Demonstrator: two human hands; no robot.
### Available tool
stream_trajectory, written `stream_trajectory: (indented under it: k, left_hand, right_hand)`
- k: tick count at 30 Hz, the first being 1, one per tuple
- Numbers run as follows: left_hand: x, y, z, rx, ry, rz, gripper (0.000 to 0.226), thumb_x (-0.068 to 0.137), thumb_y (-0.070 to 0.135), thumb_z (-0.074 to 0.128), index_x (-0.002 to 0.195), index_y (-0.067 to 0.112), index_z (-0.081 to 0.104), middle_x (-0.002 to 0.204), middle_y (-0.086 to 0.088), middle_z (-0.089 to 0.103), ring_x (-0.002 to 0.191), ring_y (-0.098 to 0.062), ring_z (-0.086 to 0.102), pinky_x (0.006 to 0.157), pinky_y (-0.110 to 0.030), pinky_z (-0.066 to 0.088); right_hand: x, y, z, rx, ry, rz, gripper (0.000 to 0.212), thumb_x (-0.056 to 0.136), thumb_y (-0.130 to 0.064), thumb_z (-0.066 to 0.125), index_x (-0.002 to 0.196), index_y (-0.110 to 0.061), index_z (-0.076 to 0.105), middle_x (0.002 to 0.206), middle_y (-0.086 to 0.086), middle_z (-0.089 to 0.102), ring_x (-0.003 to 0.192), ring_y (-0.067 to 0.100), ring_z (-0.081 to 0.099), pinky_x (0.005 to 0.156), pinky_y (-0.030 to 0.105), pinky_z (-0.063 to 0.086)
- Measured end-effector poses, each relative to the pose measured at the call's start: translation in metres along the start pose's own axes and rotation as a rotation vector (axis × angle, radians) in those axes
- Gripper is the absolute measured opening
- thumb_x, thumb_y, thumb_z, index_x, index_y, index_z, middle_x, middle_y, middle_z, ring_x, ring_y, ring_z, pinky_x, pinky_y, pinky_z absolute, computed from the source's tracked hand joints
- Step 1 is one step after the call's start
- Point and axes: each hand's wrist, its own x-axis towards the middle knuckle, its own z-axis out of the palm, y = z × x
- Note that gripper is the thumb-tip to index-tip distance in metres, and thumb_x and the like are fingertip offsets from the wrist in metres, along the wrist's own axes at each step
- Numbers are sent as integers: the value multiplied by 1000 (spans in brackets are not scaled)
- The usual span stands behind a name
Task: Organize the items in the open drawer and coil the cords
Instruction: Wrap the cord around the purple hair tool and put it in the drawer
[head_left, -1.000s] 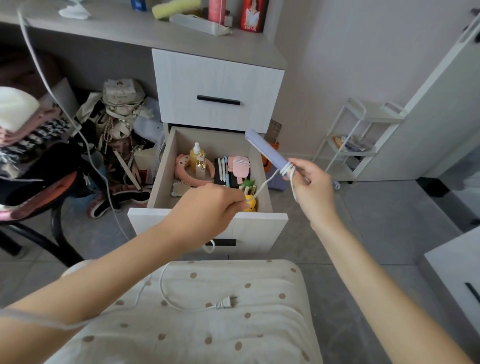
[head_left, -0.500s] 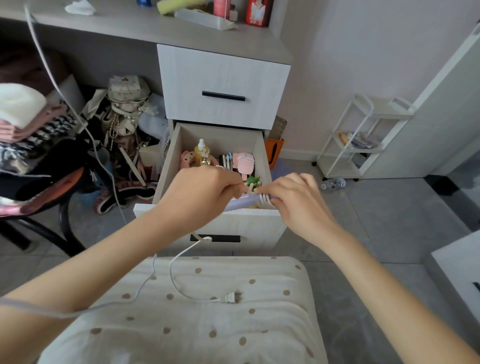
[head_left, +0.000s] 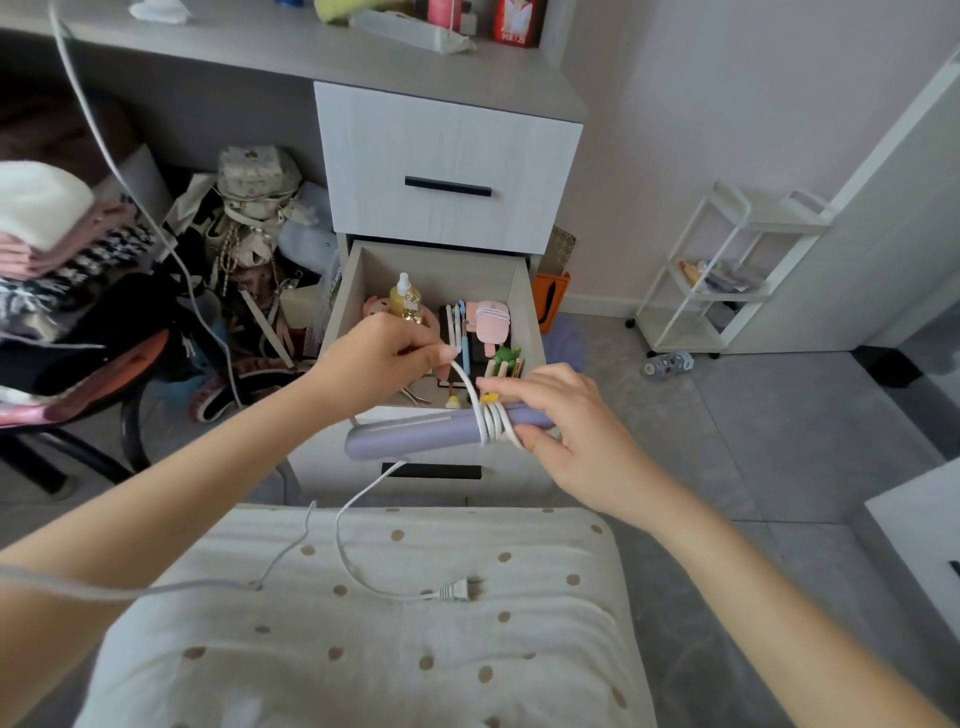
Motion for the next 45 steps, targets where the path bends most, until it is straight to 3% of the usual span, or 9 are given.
stream_trajectory:
  k: [6, 13, 17, 19, 22, 28, 35, 40, 45]
  left_hand:
    - [8, -17, 10, -140, -53, -103, 23, 93, 17, 55, 76, 4, 64, 54, 5, 47, 46, -4, 39, 48, -13, 31]
    - [-2, 0, 28, 113, -3, 32, 40, 98, 31, 43, 59, 26, 43, 55, 3, 47, 49, -11, 41, 56, -30, 38]
    - [-15, 4, 31, 333, -122, 44, 15, 98, 21, 43, 88, 24, 54, 61, 5, 57, 52, -5, 51, 62, -31, 49]
    - [-22, 3, 37, 228, -196, -23, 19, 98, 10, 41, 110, 21, 52, 63, 4, 58, 48, 1, 52, 58, -27, 47]
    - [-31, 4, 42, -44, -175, -134, 15, 98, 8, 40, 100, 18, 52, 61, 2, 55, 49, -9, 46, 51, -27, 43]
    - [-27, 26, 37, 8, -61, 77, 20, 98, 19, 44, 90, 12, 61, 59, 9, 47, 55, -5, 47, 53, -16, 39]
    - [-23, 24, 24, 50, 52, 178, 22, 96, 16, 50, 89, 4, 67, 78, -4, 67, 74, -13, 60, 74, -27, 46]
    - [-18, 33, 15, 105, 79, 149, 17, 93, 6, 54, 87, 5, 70, 61, 23, 50, 58, 11, 49, 57, -7, 35]
    - [-3, 28, 2, 0, 103, -7, 18, 91, 13, 57, 75, 16, 66, 51, 11, 48, 42, -3, 39, 52, -18, 30]
  right_hand:
    - [2, -15, 2, 439, -17, 87, 51, 96, -3, 47, 133, -36, 38, 135, -11, 52, 127, 6, 45, 108, 27, 37]
    - [14, -19, 1, 815, 271, 269, 38, 99, -6, 41, 133, -23, 48, 104, 2, 63, 79, 7, 61, 83, 28, 55]
    - [19, -5, -1, 644, 436, 315, 40, 98, -3, 42, 130, -26, 49, 94, -1, 63, 68, 0, 57, 71, 20, 55]
    - [25, 6, -10, 670, 582, 387, 41, 98, -4, 43, 132, -27, 45, 92, -2, 64, 63, -4, 58, 68, 19, 55]
    - [32, 29, -22, 569, 673, 496, 43, 97, -2, 41, 137, -19, 46, 89, -4, 64, 59, -6, 56, 64, 20, 52]
    - [24, 45, -7, -141, 397, 429, 41, 97, -11, 44, 137, -18, 49, 129, 3, 58, 109, 18, 57, 78, 22, 42]
    - [16, 46, -2, -584, 256, 184, 40, 86, -6, 62, 126, -14, 60, 102, 6, 66, 90, 27, 59, 72, 36, 42]
    - [15, 49, -5, -809, 174, -41, 54, 67, 3, 77, 115, -19, 68, 89, 2, 67, 81, 27, 58, 72, 33, 26]
    - [12, 39, -10, -741, 43, -250, 49, 73, -1, 75, 116, -22, 67, 93, -3, 67, 89, 24, 54, 78, 38, 38]
